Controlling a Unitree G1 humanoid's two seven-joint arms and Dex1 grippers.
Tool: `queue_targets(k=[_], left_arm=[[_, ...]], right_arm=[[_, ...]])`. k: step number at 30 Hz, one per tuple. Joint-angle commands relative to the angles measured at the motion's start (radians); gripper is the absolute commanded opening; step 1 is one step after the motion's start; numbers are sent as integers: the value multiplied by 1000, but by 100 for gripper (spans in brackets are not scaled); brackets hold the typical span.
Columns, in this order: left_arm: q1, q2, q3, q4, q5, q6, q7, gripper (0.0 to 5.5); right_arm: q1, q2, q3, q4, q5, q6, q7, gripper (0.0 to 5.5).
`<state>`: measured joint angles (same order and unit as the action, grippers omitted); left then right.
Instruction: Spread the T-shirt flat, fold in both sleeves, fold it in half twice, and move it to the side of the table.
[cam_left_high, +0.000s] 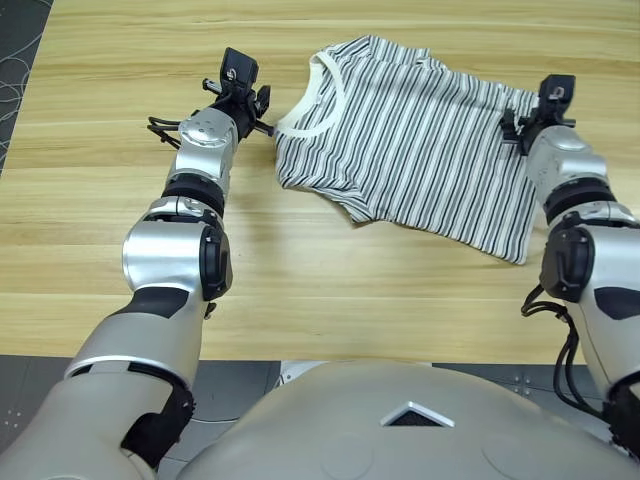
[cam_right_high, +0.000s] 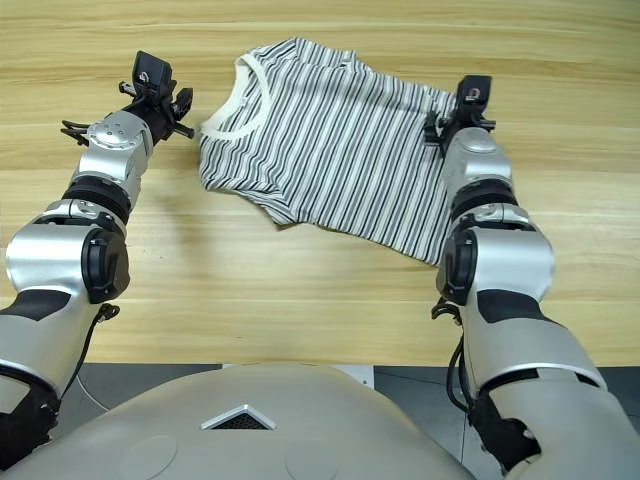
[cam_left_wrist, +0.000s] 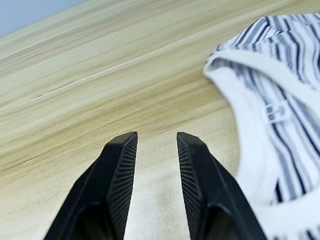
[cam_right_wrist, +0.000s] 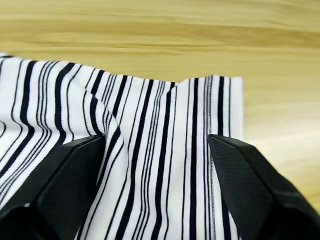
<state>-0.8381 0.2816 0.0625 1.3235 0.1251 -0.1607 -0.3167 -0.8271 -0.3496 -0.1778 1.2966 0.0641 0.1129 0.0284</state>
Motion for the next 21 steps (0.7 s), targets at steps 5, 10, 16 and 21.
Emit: queue_targets(k=[5,10,16,21], left_arm=[[-10,-12,-8,-26,-10,-16,-57,146],[71,-23,-51,-134,-51,-61,-389,146],[356,78,-205,-642,-94,-60,-786,146],[486,161,-270,-914,-71,42,-831,146]], right_arm=[[110,133,45,-464,57,-40,174,378],[270,146,172,-914,41,-193,340,378],[322,102,399,-850,-76,36,552,378],[256,164,459,-683,-142,38,538,378]])
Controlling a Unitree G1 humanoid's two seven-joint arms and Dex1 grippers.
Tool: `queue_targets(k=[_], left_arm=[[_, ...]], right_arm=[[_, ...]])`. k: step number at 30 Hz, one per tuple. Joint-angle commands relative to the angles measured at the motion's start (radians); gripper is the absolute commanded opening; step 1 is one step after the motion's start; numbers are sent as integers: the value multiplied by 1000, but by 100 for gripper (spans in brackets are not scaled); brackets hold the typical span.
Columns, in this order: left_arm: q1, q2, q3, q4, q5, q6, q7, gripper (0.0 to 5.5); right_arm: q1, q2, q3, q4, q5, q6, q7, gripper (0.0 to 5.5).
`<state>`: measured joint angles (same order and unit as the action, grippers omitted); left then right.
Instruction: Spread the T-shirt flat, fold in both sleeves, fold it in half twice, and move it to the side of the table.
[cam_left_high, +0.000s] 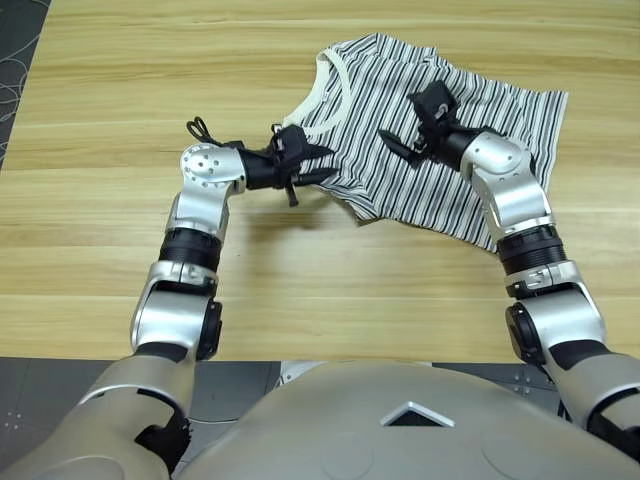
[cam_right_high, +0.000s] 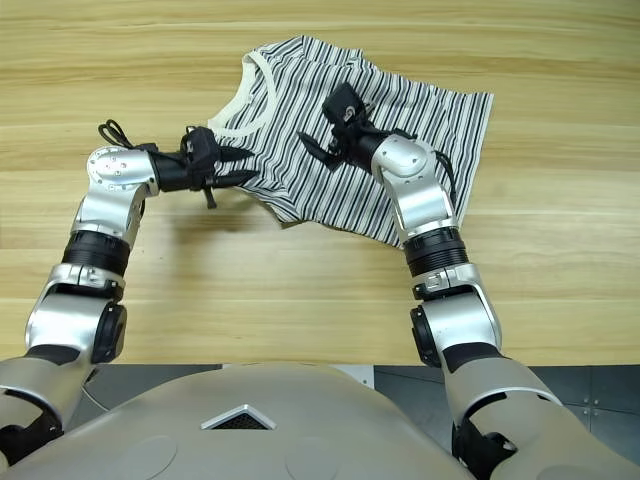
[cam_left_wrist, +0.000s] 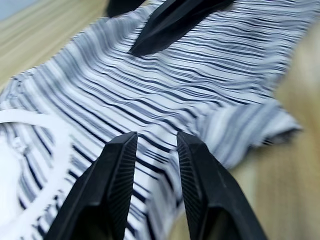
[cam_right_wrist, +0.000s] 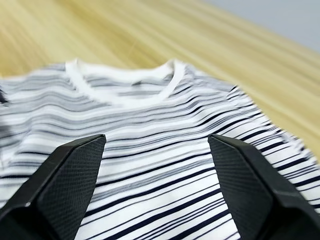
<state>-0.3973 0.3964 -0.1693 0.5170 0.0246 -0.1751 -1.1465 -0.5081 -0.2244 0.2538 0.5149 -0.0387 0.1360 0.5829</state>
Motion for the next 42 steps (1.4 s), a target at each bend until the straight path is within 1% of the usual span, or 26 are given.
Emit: queue_targets(k=[1,7,15,19,23,26,30,33,36,42], left_arm=[[58,53,-48,-120,37,68,9,146],[98,35,-97,-110,65,110,81,146],[61,-39,-85,-60,2,203,138,146],[41,-36,-99,-18,24,228,166,146],[29,-10,-123,21,58,234,184,146],[33,9,-137,18,75,244,186,146],[42,43,-152,-17,88,265,180,146],[38,64,-159,-40,87,280,173,146],[38,76,-169,-60,81,295,166,146],[6,68,-157,-23,72,281,194,146]], right_arm=[[-76,50,26,136,-46,12,-33,378],[-142,96,11,306,-75,-41,-104,378],[-167,112,10,380,-104,-87,-145,378],[-170,117,13,382,-117,-78,-150,378],[-202,134,-12,413,-103,-35,-171,378],[-262,152,-84,503,-62,18,-247,378],[-351,160,-260,660,46,38,-431,378],[-382,163,-350,714,102,22,-511,378],[-401,177,-378,727,116,11,-516,378],[-407,190,-369,718,102,16,-443,378]])
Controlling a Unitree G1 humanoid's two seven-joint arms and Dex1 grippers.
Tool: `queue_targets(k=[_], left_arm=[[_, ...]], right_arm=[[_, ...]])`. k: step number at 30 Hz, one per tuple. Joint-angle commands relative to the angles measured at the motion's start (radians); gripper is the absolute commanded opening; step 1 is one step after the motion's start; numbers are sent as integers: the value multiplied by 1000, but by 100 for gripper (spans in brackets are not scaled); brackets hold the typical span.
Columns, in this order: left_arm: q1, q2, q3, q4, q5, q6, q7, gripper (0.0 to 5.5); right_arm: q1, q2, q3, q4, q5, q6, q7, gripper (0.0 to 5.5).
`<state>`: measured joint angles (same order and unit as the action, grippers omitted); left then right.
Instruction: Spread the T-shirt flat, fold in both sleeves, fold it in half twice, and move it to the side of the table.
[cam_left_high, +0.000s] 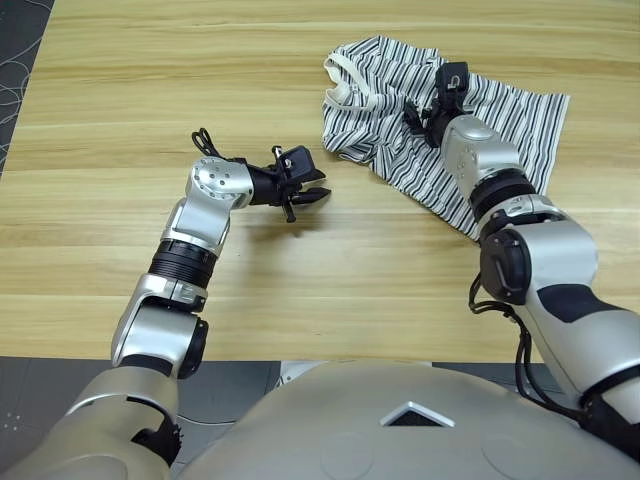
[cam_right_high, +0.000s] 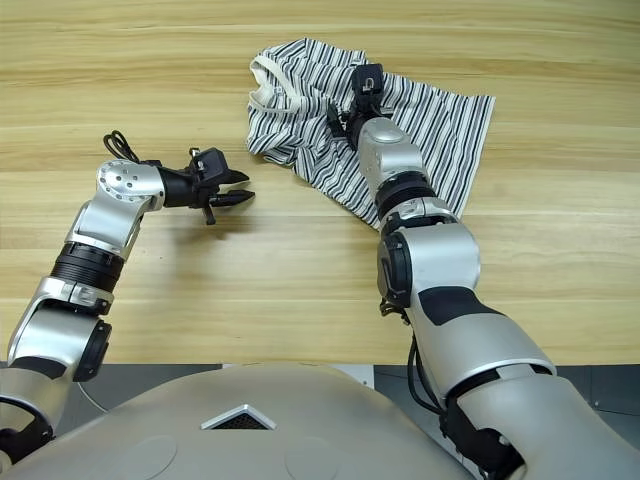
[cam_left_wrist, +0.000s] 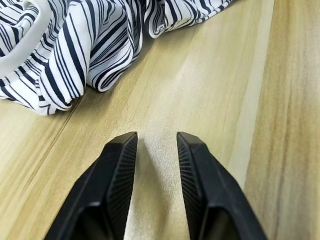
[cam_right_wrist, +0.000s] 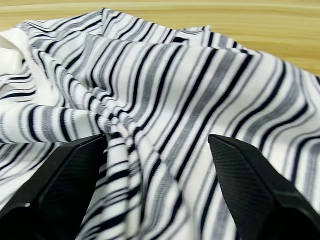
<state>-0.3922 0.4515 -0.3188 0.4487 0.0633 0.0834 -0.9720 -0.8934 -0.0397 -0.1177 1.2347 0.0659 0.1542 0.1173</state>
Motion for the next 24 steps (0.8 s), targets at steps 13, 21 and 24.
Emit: queue_targets(k=[13,21,24], left_arm=[[-159,-97,99,371,14,-98,243,146],[-172,-123,122,419,2,-144,263,146],[-187,-143,159,420,-27,-147,275,146]], right_arm=[[35,-8,108,-115,-72,-93,228,378],[85,-14,184,-159,-139,-128,236,378],[124,-22,264,-153,-213,-151,258,378]])
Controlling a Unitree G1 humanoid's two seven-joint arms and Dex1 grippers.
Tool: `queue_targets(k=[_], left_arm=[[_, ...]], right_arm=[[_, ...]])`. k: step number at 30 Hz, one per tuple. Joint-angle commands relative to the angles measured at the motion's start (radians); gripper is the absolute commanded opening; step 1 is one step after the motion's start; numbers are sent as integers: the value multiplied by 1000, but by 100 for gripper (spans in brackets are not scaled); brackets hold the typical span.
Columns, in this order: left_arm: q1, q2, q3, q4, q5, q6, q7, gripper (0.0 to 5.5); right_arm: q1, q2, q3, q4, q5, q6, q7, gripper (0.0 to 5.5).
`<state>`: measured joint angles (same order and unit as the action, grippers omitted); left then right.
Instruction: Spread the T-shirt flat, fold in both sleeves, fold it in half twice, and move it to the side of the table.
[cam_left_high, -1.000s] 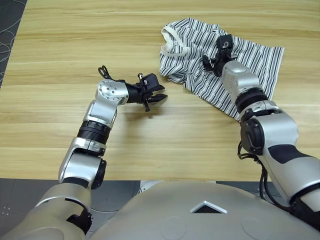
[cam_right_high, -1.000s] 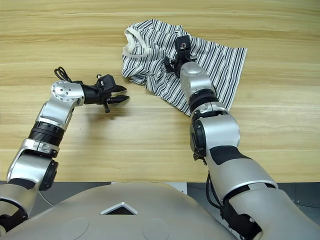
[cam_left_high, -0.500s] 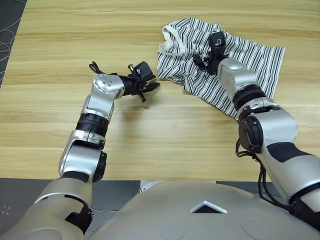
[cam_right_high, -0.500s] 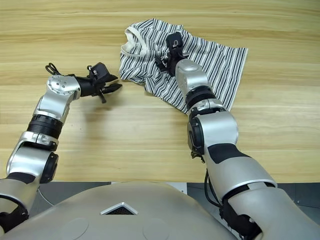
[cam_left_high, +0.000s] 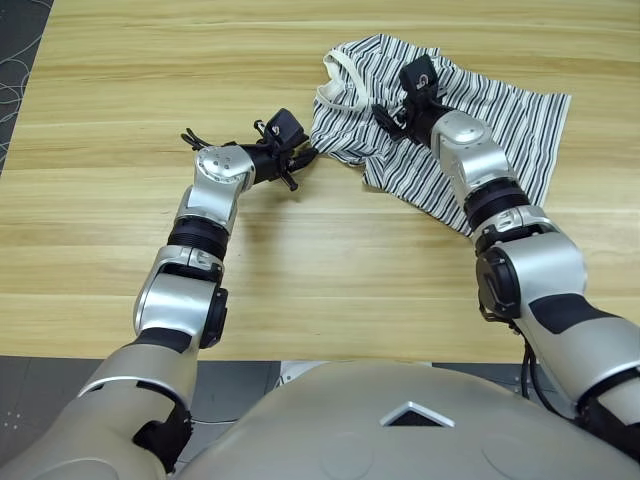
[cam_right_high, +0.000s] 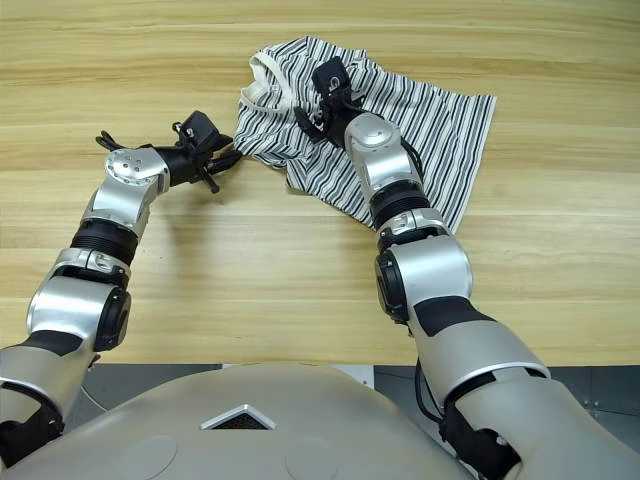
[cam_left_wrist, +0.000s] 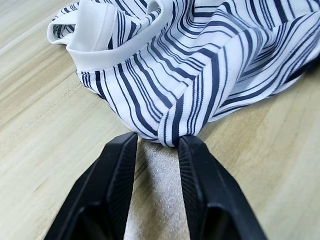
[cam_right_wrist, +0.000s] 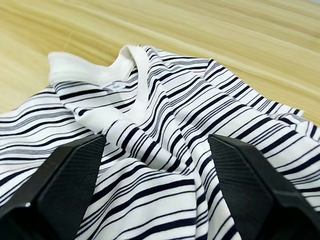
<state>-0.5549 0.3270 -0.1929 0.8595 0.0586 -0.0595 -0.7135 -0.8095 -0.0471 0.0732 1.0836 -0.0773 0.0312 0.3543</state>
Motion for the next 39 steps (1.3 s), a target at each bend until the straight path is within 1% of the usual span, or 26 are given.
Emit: queue_targets(k=[1,4,7,9,13,17,21,23,27,28,31,34,35,39], left_arm=[[-30,-26,48,5,-36,-2,17,146],[-43,-40,81,-5,-65,5,16,146],[-54,-54,100,4,-73,-1,25,146],[-56,-62,103,8,-74,-1,28,146],[-56,-77,101,21,-70,-5,32,146],[-62,-83,103,34,-67,-10,33,146],[-66,-86,103,42,-66,-16,33,146],[-67,-86,104,44,-67,-18,32,146],[-67,-84,104,46,-64,-22,36,146],[-69,-76,106,45,-57,-10,54,146],[-98,-34,129,80,-26,55,181,146],[-113,-7,147,112,-27,55,201,146],[-115,-7,146,117,-25,53,201,146],[-124,-13,145,128,-23,47,203,146]], right_arm=[[60,-18,107,-6,-96,-39,43,378],[111,-23,162,-65,-124,-81,105,378],[153,-23,145,-212,-65,-154,171,378],[183,-27,141,-315,-36,-155,219,378],[210,-30,138,-454,-15,-104,232,378],[213,-44,146,-513,-22,-30,227,378],[263,-71,196,-605,-34,78,284,378],[278,-84,217,-604,-48,106,290,378],[261,-89,195,-567,-44,114,253,378],[257,-89,191,-566,-39,114,250,378],[245,-89,172,-558,-27,111,233,378],[241,-78,161,-549,-28,105,205,378],[245,-69,171,-546,-34,104,200,378],[293,-50,266,-541,-98,86,196,378]])
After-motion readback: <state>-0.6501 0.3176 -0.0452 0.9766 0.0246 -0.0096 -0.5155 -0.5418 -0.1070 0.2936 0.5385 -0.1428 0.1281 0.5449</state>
